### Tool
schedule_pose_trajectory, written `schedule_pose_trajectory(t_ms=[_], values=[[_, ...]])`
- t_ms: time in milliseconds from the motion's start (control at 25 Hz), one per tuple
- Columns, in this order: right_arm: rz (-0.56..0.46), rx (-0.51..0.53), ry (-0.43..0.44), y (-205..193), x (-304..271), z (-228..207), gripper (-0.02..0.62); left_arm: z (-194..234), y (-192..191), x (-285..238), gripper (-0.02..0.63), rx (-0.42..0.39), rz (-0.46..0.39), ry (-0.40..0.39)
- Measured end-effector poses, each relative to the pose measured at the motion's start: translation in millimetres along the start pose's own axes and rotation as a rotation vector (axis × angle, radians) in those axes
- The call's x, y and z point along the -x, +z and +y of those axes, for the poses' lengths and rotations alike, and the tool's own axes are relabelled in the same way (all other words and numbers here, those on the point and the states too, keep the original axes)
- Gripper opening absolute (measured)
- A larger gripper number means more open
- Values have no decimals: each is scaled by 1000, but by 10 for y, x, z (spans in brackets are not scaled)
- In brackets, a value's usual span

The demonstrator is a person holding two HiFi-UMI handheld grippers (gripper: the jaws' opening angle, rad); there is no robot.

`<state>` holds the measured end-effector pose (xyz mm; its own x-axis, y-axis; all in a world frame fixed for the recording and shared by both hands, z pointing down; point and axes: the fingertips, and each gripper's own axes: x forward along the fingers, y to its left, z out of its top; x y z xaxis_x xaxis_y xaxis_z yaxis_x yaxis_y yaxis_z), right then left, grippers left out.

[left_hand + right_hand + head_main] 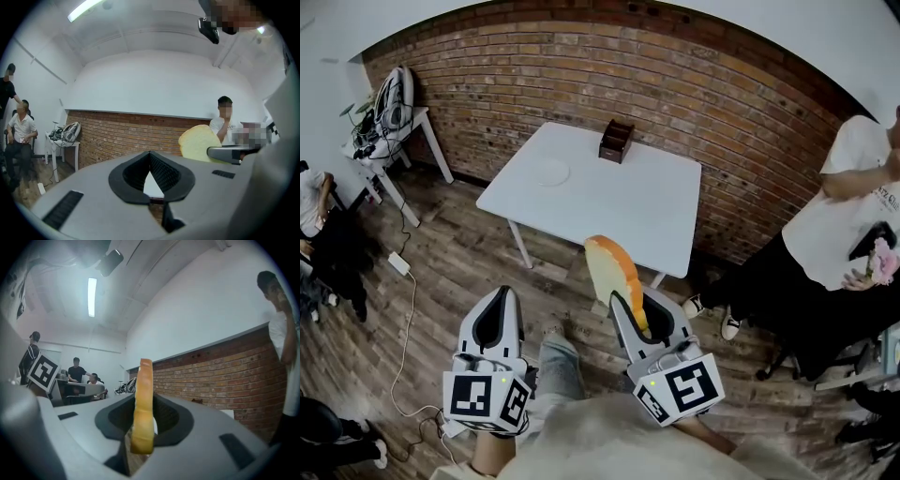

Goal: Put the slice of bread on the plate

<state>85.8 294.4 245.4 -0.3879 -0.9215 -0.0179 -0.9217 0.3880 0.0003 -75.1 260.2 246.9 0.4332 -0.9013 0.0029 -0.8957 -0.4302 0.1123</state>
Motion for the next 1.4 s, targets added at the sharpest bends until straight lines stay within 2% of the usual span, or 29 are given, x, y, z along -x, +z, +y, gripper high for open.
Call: schedule_pose_trajectory(t_ms=[240,600,800,1080,1400], values=[[-9,8,-37,-67,-612,-284,94,238,-60,-672,11,-10,0,-50],[8,-4,-55,-20,-2361,-698,94,1161,94,-2222,11,-11,34,-113],[50,7,-75,-37,-3165,-939,94,1625,110,-3027,11,8,62,-140],[103,-6,-103,-157,-3887,-1232,94,1992,92,-3724,11,28,95,-164],[134,-17,-140,-304,-4336,-1418,94,2186,-18,-4218,11,33,130,-213]])
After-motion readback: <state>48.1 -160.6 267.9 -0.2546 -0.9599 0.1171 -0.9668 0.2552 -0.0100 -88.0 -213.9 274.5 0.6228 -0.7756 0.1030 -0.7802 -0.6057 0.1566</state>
